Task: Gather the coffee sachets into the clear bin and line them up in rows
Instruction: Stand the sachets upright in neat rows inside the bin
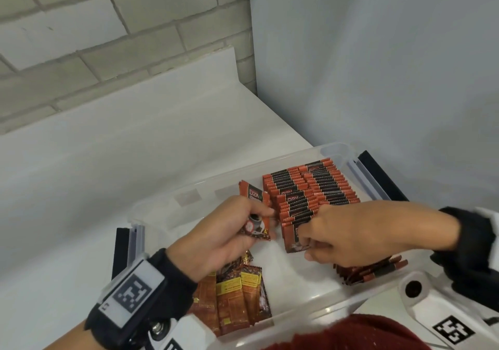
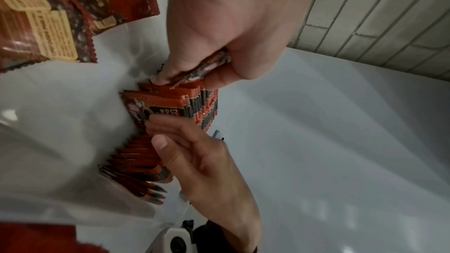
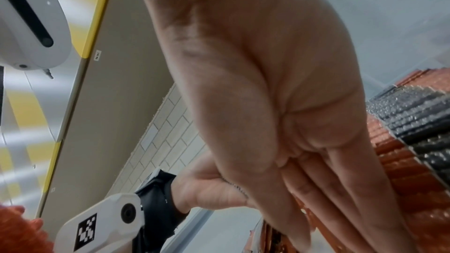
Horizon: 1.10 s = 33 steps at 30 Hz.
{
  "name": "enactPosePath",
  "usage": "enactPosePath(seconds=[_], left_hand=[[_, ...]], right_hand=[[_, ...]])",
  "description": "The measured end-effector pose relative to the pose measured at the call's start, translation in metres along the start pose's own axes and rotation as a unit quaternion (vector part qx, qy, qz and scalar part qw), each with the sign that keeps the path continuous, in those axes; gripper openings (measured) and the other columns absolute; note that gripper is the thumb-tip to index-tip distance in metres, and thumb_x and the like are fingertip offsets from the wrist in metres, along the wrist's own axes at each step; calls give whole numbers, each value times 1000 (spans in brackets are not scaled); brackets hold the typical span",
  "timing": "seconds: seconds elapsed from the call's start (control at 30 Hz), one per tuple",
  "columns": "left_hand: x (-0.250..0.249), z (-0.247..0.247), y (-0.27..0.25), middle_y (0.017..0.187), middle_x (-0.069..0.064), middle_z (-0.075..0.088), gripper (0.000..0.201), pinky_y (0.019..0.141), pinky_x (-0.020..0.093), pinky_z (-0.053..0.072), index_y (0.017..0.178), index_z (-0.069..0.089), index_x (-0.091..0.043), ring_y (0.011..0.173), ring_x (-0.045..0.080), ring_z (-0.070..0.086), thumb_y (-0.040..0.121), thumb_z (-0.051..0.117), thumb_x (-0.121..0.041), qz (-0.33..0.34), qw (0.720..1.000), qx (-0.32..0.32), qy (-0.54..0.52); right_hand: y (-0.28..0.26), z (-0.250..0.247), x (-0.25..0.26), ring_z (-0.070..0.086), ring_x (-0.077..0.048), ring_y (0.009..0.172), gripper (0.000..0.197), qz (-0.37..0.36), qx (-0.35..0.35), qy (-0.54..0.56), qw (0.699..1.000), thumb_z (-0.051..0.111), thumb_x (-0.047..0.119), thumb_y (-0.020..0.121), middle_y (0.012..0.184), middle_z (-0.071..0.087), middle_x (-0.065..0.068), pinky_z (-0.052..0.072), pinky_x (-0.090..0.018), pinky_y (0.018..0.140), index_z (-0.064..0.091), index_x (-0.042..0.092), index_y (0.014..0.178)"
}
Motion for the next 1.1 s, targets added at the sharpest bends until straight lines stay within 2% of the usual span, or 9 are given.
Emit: enactPosePath(seconds=[0.1, 0.27, 0.43, 0.5, 0.6, 0.73, 0.87, 1.0, 1.1], left_hand=[[-2, -3, 2, 97, 18, 69, 21, 93, 41, 49, 103, 61, 3, 96, 28, 59, 89, 47, 10, 18, 1000, -22, 0], [-4, 3, 3, 106, 20, 70, 28, 98, 42, 47, 111, 61, 3, 97, 28, 64, 90, 44, 10, 30, 1000, 0, -3], [-6, 2, 3, 103, 17, 71, 24, 101, 42, 45, 105, 61, 1, 99, 27, 62, 90, 44, 10, 32, 999, -8, 3], [-7, 3, 2, 104, 17, 71, 25, 95, 39, 49, 106, 61, 2, 98, 26, 65, 91, 43, 10, 31, 999, 7, 0], [-9, 1, 3, 87, 11, 72, 21, 82, 32, 50, 100, 61, -1, 81, 18, 65, 91, 45, 9, 34, 999, -15, -4], [-11, 4, 3, 97, 13, 73, 25, 84, 32, 54, 104, 64, 1, 90, 21, 68, 91, 44, 9, 39, 999, -1, -11], [-8, 5, -2, 70, 5, 72, 20, 75, 28, 52, 92, 61, -3, 74, 16, 66, 91, 45, 9, 35, 999, -18, -10], [-5, 8, -6, 87, 13, 73, 25, 70, 28, 58, 96, 63, 1, 72, 18, 71, 90, 41, 11, 9, 999, 31, -13], [-5, 5, -7, 85, 13, 72, 21, 80, 32, 55, 97, 63, 2, 72, 19, 68, 89, 44, 10, 5, 1000, 24, -16]], right_hand=[[1, 1, -1, 61, -16, 80, 30, 2, -5, 8, 1000, 41, 38, 102, 95, 65, -2, 48, -26, 72, 59, 14, 103], [3, 0, 0, 60, -15, 78, 29, 6, -21, 13, 1000, 41, 39, 102, 93, 64, 0, 45, -22, 65, 58, 16, 102], [1, -1, 3, 59, -15, 80, 30, 10, 2, -13, 1000, 39, 39, 102, 97, 63, -2, 49, -27, 75, 56, 14, 105], [2, -2, 4, 59, -16, 81, 31, 14, 10, -25, 1000, 39, 39, 102, 99, 63, -2, 49, -28, 76, 55, 14, 105], [2, -2, 6, 57, -15, 81, 30, 18, 17, -31, 999, 38, 40, 102, 100, 62, -3, 48, -27, 75, 54, 15, 105], [2, -3, 7, 56, -16, 84, 32, 23, 22, -46, 998, 37, 40, 102, 103, 59, 0, 46, -27, 75, 54, 14, 111], [1, -4, 8, 56, -16, 89, 34, 24, 29, -59, 998, 37, 40, 102, 107, 59, -2, 49, -30, 82, 53, 13, 116], [2, -4, 8, 59, -18, 95, 34, 28, 31, -59, 997, 37, 40, 102, 111, 59, -2, 50, -34, 89, 53, 14, 119], [3, -3, 8, 59, -20, 100, 36, 29, 23, -58, 998, 37, 41, 102, 116, 59, -3, 50, -37, 92, 52, 16, 125]])
Point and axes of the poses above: each hand's wrist, its own y-axis towards the middle knuckle, its own z-axis out of the palm, x = y × z, the point moved 1 cm from there along y, towards the middle knuckle
